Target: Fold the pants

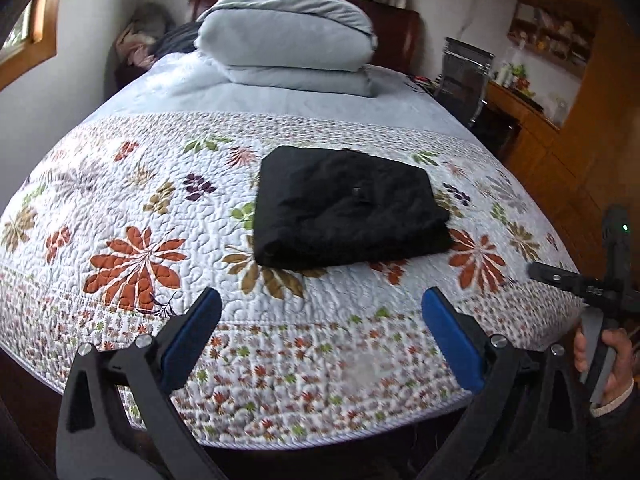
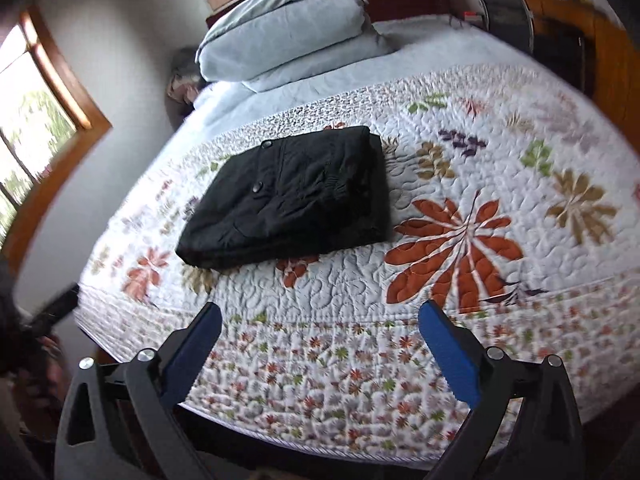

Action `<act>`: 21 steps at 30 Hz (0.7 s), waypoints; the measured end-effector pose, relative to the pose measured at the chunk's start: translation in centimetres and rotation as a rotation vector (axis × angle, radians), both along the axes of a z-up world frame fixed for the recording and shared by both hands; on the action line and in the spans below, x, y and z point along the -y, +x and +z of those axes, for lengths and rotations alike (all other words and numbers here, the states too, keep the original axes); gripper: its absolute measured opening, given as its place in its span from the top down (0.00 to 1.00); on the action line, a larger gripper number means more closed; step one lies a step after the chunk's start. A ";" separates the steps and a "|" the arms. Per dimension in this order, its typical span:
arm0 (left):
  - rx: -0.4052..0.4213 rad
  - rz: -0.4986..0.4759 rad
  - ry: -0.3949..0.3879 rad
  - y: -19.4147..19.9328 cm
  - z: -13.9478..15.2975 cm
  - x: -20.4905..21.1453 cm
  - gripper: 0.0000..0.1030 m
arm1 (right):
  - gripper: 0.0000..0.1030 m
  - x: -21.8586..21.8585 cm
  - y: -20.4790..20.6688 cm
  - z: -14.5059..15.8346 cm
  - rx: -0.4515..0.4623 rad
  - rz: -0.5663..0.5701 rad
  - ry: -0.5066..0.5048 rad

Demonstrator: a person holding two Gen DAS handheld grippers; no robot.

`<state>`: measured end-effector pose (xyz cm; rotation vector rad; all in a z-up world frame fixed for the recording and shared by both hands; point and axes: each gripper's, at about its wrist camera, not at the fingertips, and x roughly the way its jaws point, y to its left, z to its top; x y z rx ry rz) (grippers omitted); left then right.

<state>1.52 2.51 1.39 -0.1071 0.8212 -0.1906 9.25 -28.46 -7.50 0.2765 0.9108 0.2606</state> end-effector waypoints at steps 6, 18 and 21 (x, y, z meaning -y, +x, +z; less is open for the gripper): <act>0.032 -0.028 0.054 -2.4 1.9 2.4 0.03 | 0.03 -2.5 -2.1 1.9 0.022 -0.051 -0.085; 0.052 -0.037 0.074 -4.9 3.5 4.2 0.03 | 0.03 -3.7 -5.0 4.4 0.054 -0.132 -0.099; 0.052 -0.035 0.078 -5.2 3.7 4.5 0.03 | 0.03 -3.8 -5.4 4.6 0.052 -0.152 -0.117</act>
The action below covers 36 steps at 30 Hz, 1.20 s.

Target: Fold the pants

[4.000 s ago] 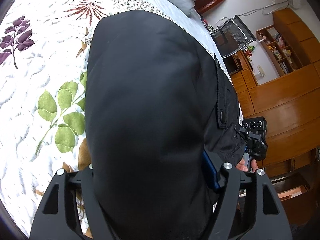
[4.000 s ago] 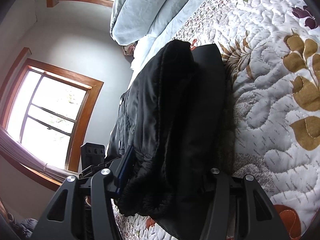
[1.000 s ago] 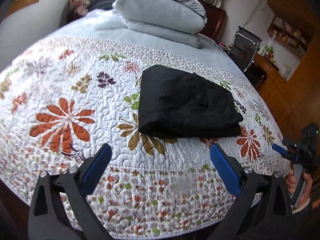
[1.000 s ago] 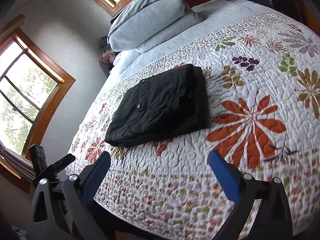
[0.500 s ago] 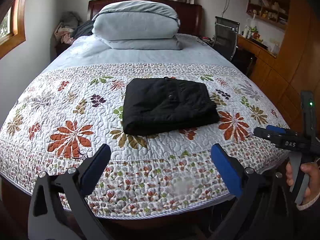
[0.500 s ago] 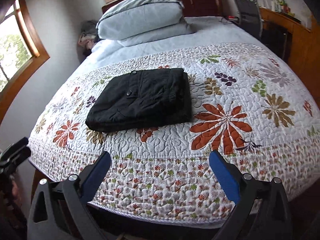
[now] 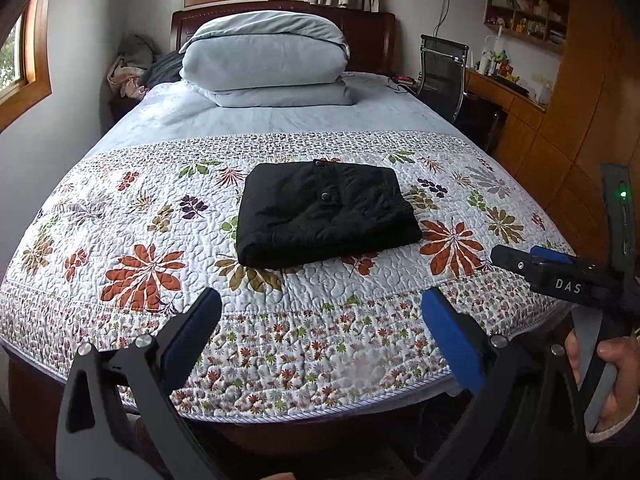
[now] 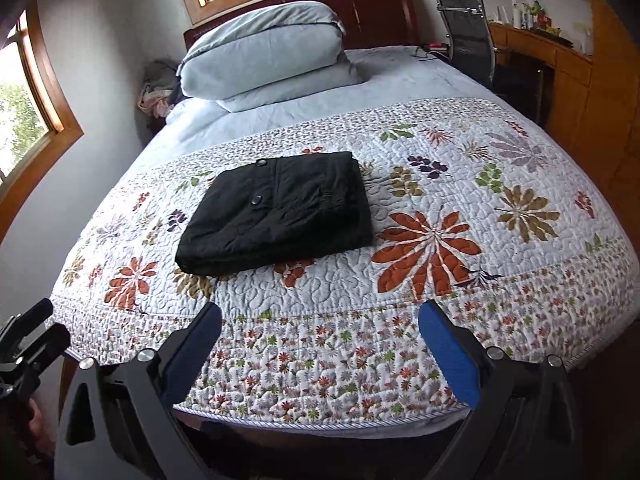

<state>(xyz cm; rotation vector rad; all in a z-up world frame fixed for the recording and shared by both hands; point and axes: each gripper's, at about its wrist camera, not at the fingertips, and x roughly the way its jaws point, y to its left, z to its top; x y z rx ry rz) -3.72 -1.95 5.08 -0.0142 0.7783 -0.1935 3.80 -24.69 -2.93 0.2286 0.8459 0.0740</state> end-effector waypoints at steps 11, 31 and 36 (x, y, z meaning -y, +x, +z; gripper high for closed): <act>0.001 0.003 0.013 -1.0 -0.1 0.1 0.03 | 0.03 -1.4 -1.5 0.3 0.008 -0.002 -0.043; -0.004 0.046 0.038 -1.8 -1.1 -0.9 0.03 | 0.03 -3.5 -3.3 1.9 0.062 0.046 -0.126; -0.009 0.052 0.040 -1.8 -1.3 -1.0 0.03 | 0.03 -3.4 -3.4 2.1 0.064 0.058 -0.109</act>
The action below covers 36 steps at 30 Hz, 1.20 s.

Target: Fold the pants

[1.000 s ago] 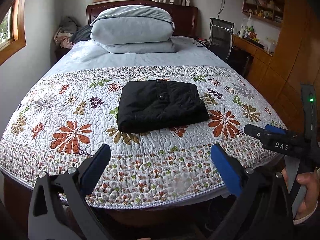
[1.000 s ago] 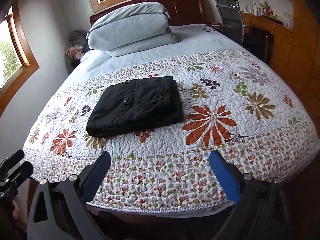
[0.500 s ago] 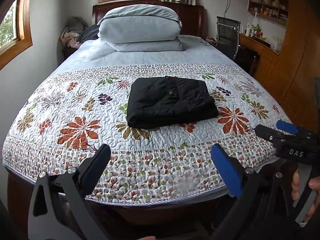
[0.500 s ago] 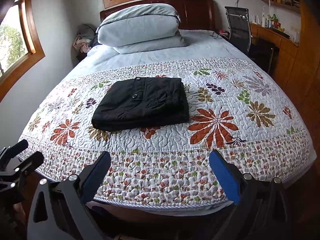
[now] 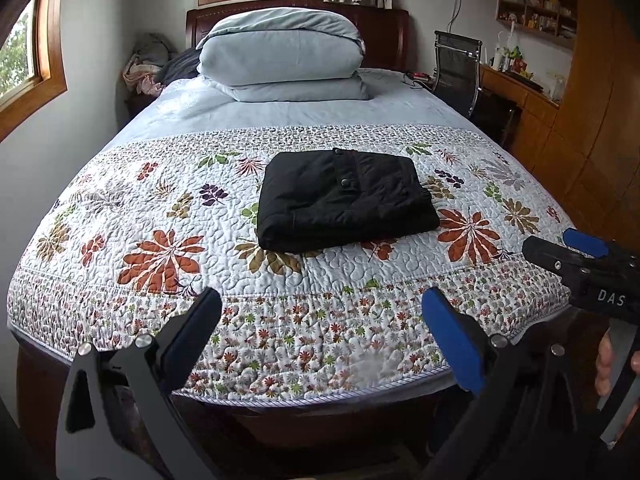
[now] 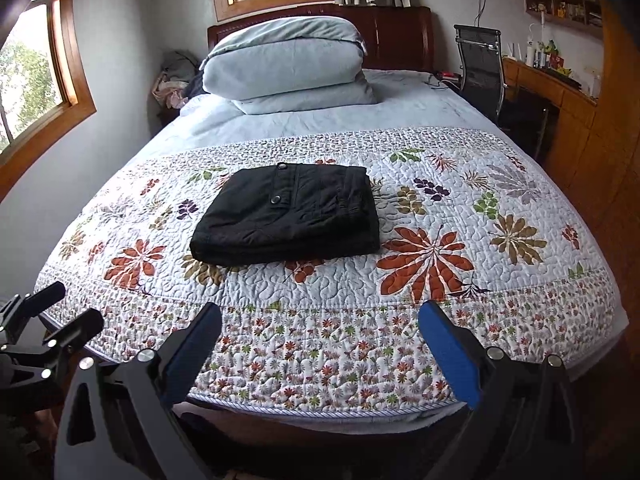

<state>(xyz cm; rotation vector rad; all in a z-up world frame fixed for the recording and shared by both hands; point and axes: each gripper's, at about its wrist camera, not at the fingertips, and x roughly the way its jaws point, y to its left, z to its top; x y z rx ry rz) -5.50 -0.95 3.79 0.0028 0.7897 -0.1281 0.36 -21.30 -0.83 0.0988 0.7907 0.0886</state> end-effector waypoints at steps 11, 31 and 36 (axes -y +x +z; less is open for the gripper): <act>0.002 0.003 0.003 0.0 -0.1 0.0 0.03 | 0.03 -0.2 0.1 -0.3 -0.011 0.006 0.003; -0.025 -0.015 -0.001 0.2 -0.5 0.5 0.03 | 0.03 0.0 0.2 -0.9 -0.025 0.009 -0.006; -0.028 -0.016 0.001 0.2 -0.6 0.5 0.03 | 0.03 -0.1 0.2 -1.0 -0.033 0.015 -0.007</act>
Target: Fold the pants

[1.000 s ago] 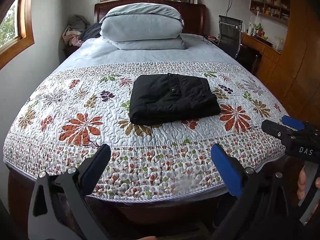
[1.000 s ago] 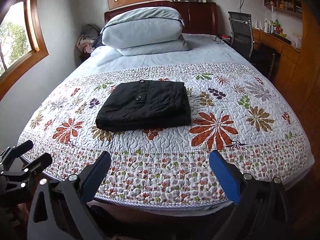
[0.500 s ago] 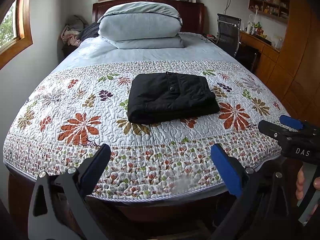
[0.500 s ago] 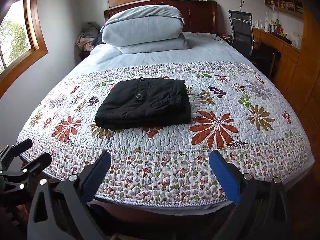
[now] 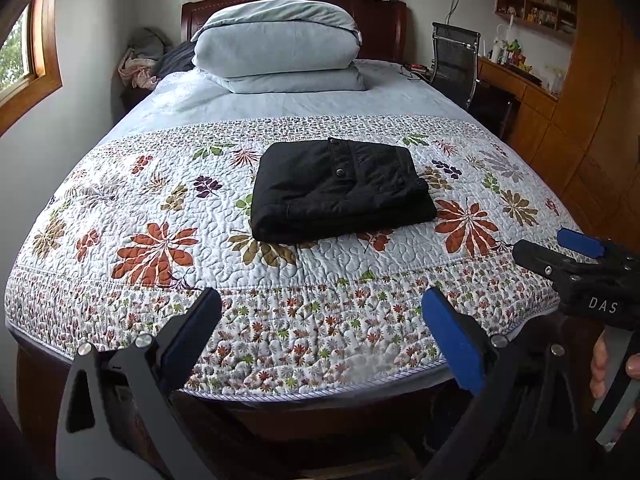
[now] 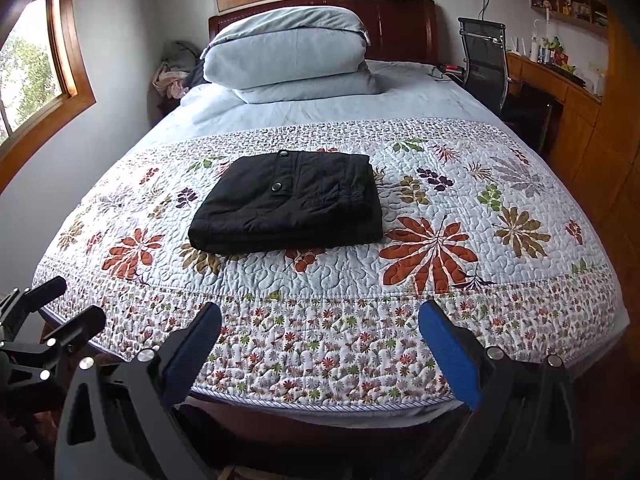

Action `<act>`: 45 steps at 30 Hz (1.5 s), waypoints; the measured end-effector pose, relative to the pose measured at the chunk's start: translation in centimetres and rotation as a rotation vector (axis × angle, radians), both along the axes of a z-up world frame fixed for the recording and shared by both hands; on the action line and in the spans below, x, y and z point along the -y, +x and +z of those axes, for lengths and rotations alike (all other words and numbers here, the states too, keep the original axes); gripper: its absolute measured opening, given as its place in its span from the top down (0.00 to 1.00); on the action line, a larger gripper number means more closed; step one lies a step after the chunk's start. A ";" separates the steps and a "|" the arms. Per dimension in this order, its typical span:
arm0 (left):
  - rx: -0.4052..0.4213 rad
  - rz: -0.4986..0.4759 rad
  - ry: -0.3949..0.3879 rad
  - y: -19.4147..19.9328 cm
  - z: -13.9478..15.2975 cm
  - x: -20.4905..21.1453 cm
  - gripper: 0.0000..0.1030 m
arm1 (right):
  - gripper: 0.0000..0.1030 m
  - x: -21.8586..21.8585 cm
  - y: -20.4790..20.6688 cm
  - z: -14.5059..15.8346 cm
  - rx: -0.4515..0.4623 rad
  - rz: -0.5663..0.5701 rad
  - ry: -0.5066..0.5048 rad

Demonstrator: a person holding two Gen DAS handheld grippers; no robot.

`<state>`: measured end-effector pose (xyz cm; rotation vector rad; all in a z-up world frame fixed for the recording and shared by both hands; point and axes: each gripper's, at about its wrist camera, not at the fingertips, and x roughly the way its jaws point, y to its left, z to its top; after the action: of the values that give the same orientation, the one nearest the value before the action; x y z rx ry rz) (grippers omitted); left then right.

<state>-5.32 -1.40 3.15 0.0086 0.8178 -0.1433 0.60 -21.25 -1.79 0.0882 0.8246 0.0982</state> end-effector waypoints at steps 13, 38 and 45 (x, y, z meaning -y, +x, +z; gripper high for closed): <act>-0.001 -0.001 0.000 0.1 -0.1 0.0 0.03 | 0.03 0.0 0.2 -0.2 -0.004 -0.003 -0.004; -0.003 -0.006 0.007 0.4 -0.2 0.0 0.03 | 0.03 0.1 0.3 -0.3 -0.004 -0.003 -0.003; -0.001 -0.005 0.010 0.5 -0.1 -0.1 0.03 | 0.03 0.2 0.3 -0.3 -0.005 -0.004 -0.003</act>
<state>-4.81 -1.33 3.00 0.0204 0.8197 -0.1441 0.91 -21.40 -2.14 0.0872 0.8291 0.0928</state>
